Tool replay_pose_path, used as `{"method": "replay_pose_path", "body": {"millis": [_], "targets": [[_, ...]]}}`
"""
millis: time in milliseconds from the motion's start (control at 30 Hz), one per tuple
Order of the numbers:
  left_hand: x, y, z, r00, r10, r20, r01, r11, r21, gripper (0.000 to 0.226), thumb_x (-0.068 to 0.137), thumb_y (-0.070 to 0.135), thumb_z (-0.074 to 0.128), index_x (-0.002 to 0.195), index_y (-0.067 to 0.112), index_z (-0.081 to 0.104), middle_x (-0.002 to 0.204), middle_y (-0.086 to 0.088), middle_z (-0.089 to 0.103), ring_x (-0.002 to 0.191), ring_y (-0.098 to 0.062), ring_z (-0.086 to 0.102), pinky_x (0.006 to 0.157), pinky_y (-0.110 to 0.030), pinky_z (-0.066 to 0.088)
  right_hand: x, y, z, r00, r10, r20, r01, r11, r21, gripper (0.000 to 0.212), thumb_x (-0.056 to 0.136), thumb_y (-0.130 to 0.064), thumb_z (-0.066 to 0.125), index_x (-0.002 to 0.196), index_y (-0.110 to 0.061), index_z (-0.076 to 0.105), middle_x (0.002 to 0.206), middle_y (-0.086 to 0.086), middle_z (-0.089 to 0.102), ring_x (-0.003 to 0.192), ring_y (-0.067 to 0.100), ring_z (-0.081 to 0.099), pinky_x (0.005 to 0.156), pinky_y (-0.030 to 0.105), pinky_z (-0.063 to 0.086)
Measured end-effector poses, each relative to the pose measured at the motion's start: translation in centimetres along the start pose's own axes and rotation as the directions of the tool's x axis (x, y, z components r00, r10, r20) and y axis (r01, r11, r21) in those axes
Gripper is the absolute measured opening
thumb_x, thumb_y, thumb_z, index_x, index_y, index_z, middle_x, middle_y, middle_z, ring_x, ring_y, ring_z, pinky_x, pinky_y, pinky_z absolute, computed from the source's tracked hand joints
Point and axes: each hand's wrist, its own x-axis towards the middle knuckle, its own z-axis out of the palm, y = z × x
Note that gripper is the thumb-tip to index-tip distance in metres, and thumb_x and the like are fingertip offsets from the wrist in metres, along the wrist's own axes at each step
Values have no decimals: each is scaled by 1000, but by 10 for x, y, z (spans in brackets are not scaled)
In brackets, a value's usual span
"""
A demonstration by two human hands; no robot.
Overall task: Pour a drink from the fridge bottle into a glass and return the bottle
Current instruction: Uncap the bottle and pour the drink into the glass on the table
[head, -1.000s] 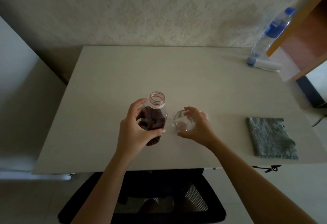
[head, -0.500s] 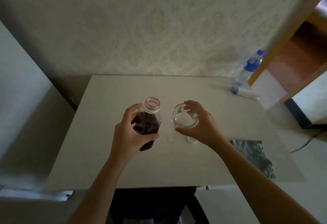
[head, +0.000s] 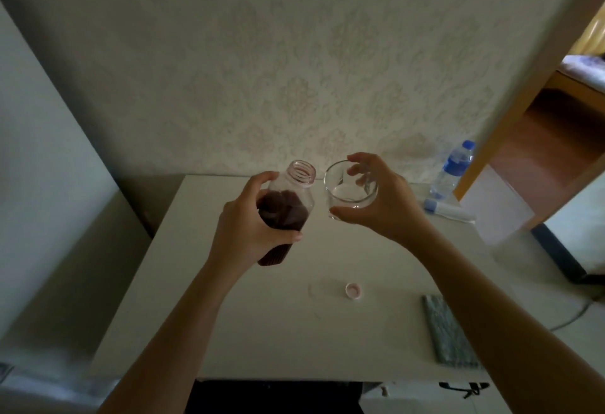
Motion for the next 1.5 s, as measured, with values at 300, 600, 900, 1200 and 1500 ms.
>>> {"method": "replay_pose_path", "body": {"millis": [300,600,900,1200,1500], "targets": [[23,18,-15,992,121,-34,-107,955,278,101,46,34,89,134,42,39,117,2,67,104,-21,64,85,-44,54,9,-2,-4,999,1,34,1,999,-54,88,49,-60,76,124,-39,37,109,-16,58,94,7,57,84,44,52],[41,27,-12,949,311,-42,-256,845,470,97,56,15,82,139,39,37,109,6,66,96,-18,62,68,-41,57,15,1,-7,998,2,64,6,993,-118,86,53,-59,78,125,-39,36,113,-17,58,95,5,57,85,41,52],[46,32,-13,878,476,-53,-315,657,685,85,67,2,74,140,30,40,104,0,64,96,-19,58,69,-25,41,15,-1,-8,996,15,84,-4,992,-127,86,53,-58,77,126,-38,36,114,-16,58,95,5,56,85,39,51],[44,35,-15,862,505,-35,-331,615,716,88,68,-6,68,140,34,39,116,-7,60,109,-29,53,80,-41,50,12,-5,-7,993,31,112,-17,992,-122,87,54,-56,78,128,-38,36,117,-14,59,97,6,56,86,38,51],[41,33,-16,875,483,-35,-318,627,711,89,67,-6,70,140,34,39,116,-7,61,108,-29,53,74,-41,51,9,-8,-7,990,50,133,-37,994,-99,85,54,-55,78,127,-37,38,117,-12,60,96,8,60,86,39,53]]}}
